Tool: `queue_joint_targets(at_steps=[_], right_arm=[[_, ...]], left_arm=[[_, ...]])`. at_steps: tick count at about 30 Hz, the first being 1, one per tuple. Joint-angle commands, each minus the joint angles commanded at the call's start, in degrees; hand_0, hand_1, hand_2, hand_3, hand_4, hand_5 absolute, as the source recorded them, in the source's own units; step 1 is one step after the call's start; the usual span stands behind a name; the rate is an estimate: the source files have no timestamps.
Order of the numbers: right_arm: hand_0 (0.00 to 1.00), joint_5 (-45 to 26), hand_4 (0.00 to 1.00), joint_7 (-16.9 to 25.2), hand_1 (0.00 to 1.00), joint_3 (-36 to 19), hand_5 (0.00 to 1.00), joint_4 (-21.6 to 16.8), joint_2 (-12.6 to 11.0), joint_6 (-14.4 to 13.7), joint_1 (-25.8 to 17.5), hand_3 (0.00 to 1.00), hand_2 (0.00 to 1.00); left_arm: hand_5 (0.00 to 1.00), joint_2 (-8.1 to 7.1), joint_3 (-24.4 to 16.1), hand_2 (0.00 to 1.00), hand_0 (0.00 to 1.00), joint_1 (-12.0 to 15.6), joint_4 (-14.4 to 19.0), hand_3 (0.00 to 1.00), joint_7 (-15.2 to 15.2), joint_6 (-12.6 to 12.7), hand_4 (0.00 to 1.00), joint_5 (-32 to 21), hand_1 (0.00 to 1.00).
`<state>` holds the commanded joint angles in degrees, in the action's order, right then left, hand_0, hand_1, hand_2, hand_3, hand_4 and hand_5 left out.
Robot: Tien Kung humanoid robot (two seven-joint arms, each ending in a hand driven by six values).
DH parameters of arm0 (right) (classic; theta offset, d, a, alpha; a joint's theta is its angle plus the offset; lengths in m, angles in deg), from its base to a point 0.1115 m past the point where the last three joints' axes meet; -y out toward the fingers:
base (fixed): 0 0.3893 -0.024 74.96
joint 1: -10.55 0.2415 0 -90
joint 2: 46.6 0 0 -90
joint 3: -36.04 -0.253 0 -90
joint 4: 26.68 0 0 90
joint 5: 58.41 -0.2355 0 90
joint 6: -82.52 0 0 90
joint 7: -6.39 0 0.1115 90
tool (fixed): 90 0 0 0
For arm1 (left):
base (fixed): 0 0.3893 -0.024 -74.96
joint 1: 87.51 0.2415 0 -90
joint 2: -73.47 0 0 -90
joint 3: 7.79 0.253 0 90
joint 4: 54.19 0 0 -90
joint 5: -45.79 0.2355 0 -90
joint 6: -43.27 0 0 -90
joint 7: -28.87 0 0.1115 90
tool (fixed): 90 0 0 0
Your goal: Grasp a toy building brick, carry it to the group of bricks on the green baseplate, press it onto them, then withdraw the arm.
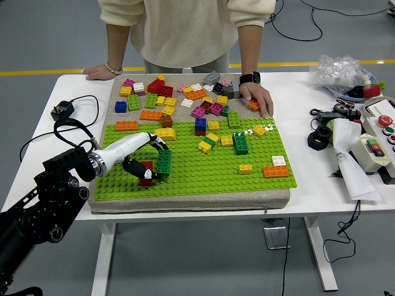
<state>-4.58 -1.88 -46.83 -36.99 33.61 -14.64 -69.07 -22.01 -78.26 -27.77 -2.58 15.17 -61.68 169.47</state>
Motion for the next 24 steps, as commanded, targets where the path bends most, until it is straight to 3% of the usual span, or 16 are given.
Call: queue_joint_targets(at_steps=[24], right_arm=[[0.792, -0.35, 0.908, -0.07, 0.705, -0.09, 0.553, 0.00, -0.04, -0.10, 0.27, 0.716, 0.751]], left_arm=[[0.074, 0.56, 0.35, 0.555, 0.998, -0.22, -3.28, 0.592, 0.12, 0.03, 0.790, 0.72, 0.784]])
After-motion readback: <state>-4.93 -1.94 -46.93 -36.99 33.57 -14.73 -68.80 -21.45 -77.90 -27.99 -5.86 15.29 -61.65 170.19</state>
